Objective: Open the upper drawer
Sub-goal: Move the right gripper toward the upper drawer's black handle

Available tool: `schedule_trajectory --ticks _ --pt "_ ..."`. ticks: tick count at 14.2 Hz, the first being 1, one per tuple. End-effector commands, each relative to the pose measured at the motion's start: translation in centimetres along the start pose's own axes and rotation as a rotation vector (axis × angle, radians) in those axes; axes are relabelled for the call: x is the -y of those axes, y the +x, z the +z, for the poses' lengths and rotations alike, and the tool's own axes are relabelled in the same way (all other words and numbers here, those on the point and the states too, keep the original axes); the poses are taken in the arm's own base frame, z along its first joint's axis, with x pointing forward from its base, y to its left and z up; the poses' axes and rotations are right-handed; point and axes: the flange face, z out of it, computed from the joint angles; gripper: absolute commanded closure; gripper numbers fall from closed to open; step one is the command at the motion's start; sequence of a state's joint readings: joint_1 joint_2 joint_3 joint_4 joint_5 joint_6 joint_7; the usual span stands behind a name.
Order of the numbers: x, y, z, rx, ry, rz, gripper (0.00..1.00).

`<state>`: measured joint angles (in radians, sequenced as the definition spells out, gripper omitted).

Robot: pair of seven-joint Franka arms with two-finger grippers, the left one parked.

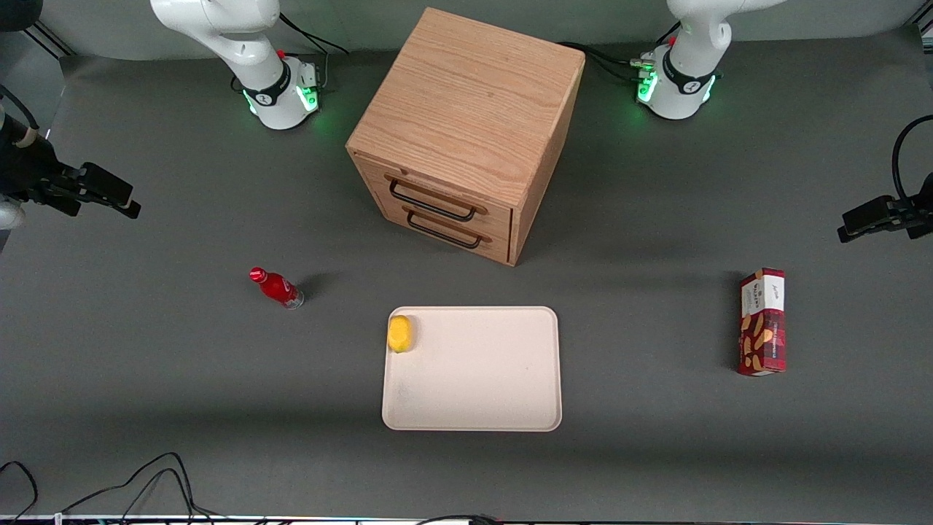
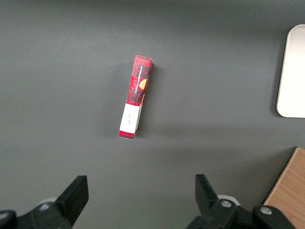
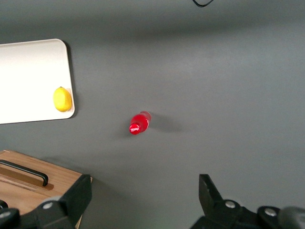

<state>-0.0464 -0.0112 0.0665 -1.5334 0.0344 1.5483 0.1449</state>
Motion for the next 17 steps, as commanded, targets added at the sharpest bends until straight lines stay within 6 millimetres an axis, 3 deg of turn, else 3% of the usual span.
schedule_trajectory --ticks 1,5,8,10,12,15,17 --pt "-0.2 0.0 -0.2 0.004 -0.015 0.030 0.00" --pt "1.6 0.2 -0.3 -0.004 -0.004 -0.021 0.00" --pt "6.5 1.4 1.2 0.009 0.022 -0.108 0.00" --pt "9.3 2.8 3.6 0.046 0.046 -0.150 0.00" --pt "14.0 3.2 4.5 0.060 0.090 -0.220 0.00" --pt "19.2 4.1 6.8 0.072 0.135 -0.326 0.00" --pt "21.1 4.8 8.8 0.097 0.231 -0.376 0.00"
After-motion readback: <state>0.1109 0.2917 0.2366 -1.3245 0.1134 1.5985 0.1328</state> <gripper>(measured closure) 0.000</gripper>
